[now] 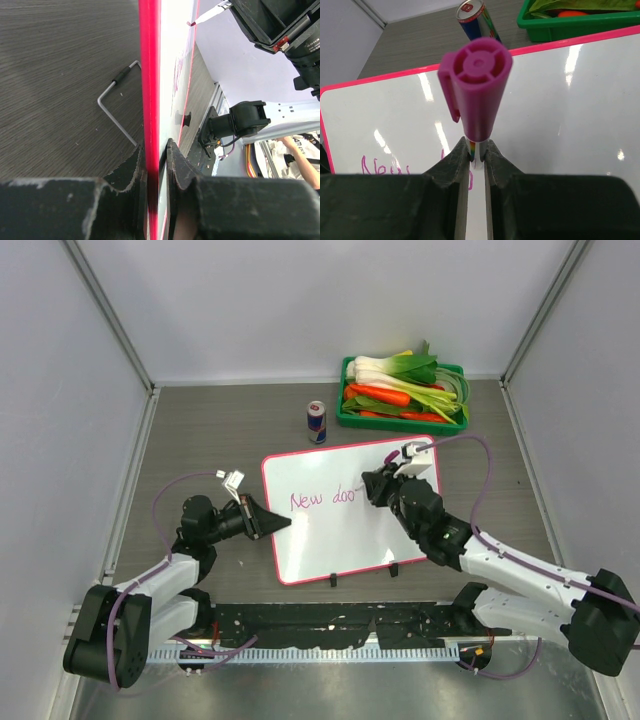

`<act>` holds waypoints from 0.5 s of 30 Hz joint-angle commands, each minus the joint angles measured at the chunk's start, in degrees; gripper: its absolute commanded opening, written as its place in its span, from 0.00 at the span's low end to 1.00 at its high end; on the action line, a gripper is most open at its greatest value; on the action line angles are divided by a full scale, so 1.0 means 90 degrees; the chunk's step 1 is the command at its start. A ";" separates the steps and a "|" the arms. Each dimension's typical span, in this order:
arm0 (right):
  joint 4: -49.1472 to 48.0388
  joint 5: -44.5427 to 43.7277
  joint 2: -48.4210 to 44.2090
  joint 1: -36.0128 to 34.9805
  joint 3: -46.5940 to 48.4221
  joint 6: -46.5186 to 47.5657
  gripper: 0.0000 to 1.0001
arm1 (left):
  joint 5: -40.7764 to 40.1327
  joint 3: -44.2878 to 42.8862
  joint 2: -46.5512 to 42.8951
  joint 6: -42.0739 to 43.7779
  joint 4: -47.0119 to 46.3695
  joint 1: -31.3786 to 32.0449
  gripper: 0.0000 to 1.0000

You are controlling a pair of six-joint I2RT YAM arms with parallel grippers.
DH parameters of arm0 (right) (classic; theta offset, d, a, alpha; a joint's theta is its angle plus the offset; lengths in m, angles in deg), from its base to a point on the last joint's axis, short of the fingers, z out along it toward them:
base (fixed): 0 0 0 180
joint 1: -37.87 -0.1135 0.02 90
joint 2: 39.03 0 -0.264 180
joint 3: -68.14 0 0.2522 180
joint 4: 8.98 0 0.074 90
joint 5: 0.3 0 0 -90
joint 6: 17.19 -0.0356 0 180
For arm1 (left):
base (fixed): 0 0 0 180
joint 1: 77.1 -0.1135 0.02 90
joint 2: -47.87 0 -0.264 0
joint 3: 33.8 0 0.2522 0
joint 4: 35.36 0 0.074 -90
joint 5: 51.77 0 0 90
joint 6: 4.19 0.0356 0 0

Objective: Write a sentence on the whiteboard

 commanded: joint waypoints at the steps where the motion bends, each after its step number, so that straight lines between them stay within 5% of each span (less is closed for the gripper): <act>1: 0.0093 -0.0175 -0.0085 0.0042 -0.0141 0.0007 0.01 | -0.0412 -0.0017 0.0093 0.0733 0.0201 0.0048 0.00; 15: 0.0220 0.0225 -0.0241 0.0052 -0.0473 -0.0111 0.01 | -0.0412 -0.0017 0.0083 0.0733 0.0210 0.0048 0.00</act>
